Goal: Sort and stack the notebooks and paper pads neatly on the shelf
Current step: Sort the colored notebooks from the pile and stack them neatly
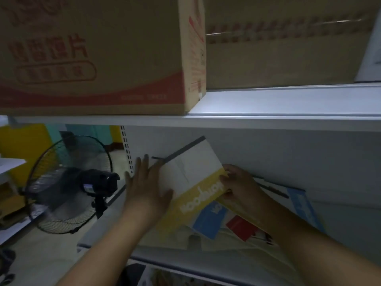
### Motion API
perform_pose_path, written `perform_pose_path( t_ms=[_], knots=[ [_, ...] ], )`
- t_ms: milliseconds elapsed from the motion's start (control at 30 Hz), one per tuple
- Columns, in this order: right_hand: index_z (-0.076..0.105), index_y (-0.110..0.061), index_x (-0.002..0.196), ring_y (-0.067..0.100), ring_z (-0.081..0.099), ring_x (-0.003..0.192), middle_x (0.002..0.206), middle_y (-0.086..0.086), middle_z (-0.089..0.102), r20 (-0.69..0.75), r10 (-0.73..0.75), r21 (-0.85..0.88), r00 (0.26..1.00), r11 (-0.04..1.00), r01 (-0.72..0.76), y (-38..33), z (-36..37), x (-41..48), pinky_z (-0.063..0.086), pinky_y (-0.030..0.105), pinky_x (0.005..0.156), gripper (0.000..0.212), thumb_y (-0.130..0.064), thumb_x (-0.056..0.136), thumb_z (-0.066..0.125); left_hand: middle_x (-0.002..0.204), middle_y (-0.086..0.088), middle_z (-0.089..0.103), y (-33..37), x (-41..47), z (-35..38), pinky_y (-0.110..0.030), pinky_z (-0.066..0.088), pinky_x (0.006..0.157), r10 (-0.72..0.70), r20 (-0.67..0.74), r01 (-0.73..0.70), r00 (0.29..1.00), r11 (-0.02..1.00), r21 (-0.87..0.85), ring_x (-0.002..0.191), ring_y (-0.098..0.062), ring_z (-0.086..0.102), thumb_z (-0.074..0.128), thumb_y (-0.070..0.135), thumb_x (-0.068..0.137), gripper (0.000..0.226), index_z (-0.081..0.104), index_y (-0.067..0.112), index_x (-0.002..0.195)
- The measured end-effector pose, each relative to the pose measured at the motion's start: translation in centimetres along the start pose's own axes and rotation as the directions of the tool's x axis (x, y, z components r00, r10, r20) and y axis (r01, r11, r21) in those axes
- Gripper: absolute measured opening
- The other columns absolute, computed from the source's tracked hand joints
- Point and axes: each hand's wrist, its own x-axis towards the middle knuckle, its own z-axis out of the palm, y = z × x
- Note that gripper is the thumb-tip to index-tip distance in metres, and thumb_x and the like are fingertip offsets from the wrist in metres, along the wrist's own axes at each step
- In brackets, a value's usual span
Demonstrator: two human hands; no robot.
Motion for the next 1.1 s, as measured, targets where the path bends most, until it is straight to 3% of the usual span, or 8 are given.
perform_pose_path(
  t_ms=[100, 200, 367, 533, 700, 867, 967, 1100],
  knots=[
    [0.065, -0.023, 0.097, 0.002, 0.066, 0.065, 0.083, -0.007, 0.069, 0.044, -0.028, -0.114, 0.999, 0.993, 0.033, -0.8, -2.7, -1.1, 0.053, 0.019, 0.056, 0.023, -0.006, 0.096, 0.049, 0.146, 0.0, 0.041, 0.4, 1.2, -0.8, -0.034, 0.041, 0.102, -0.129, 0.231, 0.178, 0.964, 0.963, -0.204, 0.129, -0.02, 0.043, 0.07, 0.042, 0.079, 0.074, 0.034, 0.028, 0.142],
    [0.067, -0.019, 0.1, 0.011, 0.065, 0.067, 0.079, 0.001, 0.067, -0.038, -0.056, -0.106, 0.998, 0.993, 0.052, -1.4, -4.7, -1.2, 0.053, 0.026, 0.059, 0.017, -0.009, 0.094, 0.054, 0.109, 0.003, 0.07, 1.3, 0.6, -1.0, -0.032, 0.055, 0.08, 0.017, 0.595, 0.37, 0.804, 0.769, -0.522, 0.095, -0.017, 0.066, 0.081, 0.032, 0.07, 0.046, 0.063, 0.023, 0.112],
    [0.06, -0.005, 0.112, 0.018, 0.06, 0.059, 0.08, 0.011, 0.063, -0.258, 0.085, -0.035, 0.962, 0.995, -0.098, -1.7, -8.6, -1.1, 0.05, 0.026, 0.053, 0.024, -0.015, 0.09, 0.061, 0.103, 0.002, 0.069, 1.1, 0.1, 1.1, -0.038, 0.049, 0.087, -0.08, 0.501, 0.498, 0.862, 0.315, -0.808, 0.098, -0.024, 0.064, 0.06, 0.013, 0.089, 0.023, 0.061, 0.026, 0.108],
    [0.032, -0.015, 0.142, 0.023, 0.047, 0.124, 0.143, 0.009, 0.04, -0.297, 0.123, -0.818, 0.947, 0.479, -0.319, 1.5, -12.3, -2.1, 0.039, 0.025, 0.09, 0.085, -0.062, 0.078, 0.061, 0.113, -0.01, 0.068, -0.2, 0.0, 1.7, -0.041, 0.054, 0.077, -0.133, 0.532, 0.548, 0.836, 0.162, -0.82, 0.102, -0.032, 0.063, 0.058, 0.012, 0.089, 0.034, 0.057, 0.022, 0.122],
    [0.027, -0.008, 0.145, 0.018, 0.038, 0.132, 0.149, 0.006, 0.033, -0.242, 0.18, -0.682, 0.953, 0.667, -0.3, 3.1, -12.8, -2.2, 0.033, 0.019, 0.098, 0.1, -0.05, 0.069, 0.076, 0.107, -0.009, 0.07, 0.7, 0.0, 2.4, -0.042, 0.052, 0.079, -0.155, 0.558, 0.579, 0.815, 0.194, -0.792, 0.102, -0.033, 0.063, 0.058, 0.008, 0.089, 0.027, 0.061, 0.021, 0.113],
    [0.055, -0.008, 0.117, 0.02, 0.055, 0.098, 0.117, 0.01, 0.057, -0.364, -0.077, -0.648, 0.928, 0.737, -0.193, 3.5, -14.4, -0.9, 0.037, 0.02, 0.059, 0.05, -0.022, 0.075, 0.078, 0.109, -0.009, 0.07, 0.2, 0.4, 2.3, -0.042, 0.055, 0.073, -0.156, 0.551, 0.573, 0.82, 0.19, -0.797, 0.1, -0.033, 0.064, 0.057, 0.009, 0.09, 0.028, 0.061, 0.024, 0.114],
    [0.057, -0.007, 0.111, 0.02, 0.06, 0.08, 0.103, 0.012, 0.062, -0.376, -0.096, -0.266, 0.922, 0.964, -0.008, 2.5, -14.8, -0.6, 0.046, 0.025, 0.062, 0.027, -0.008, 0.086, 0.067, 0.111, -0.007, 0.069, -0.3, 0.6, 2.0, -0.044, 0.057, 0.071, -0.164, 0.522, 0.547, 0.837, 0.206, -0.812, 0.1, -0.033, 0.064, 0.056, 0.009, 0.091, 0.035, 0.058, 0.026, 0.121],
    [0.061, -0.002, 0.113, 0.023, 0.069, 0.08, 0.102, 0.014, 0.068, -0.25, 0.053, 0.213, 0.967, 0.977, 0.002, 0.7, -16.1, -0.3, 0.057, 0.034, 0.072, 0.029, -0.009, 0.086, 0.062, 0.114, -0.004, 0.065, -0.6, 1.1, 0.9, -0.04, 0.049, 0.081, -0.301, 0.402, 0.485, 0.865, 0.295, -0.823, 0.095, -0.025, 0.061, 0.05, 0.004, 0.094, 0.041, 0.052, 0.027, 0.128]
  ],
)
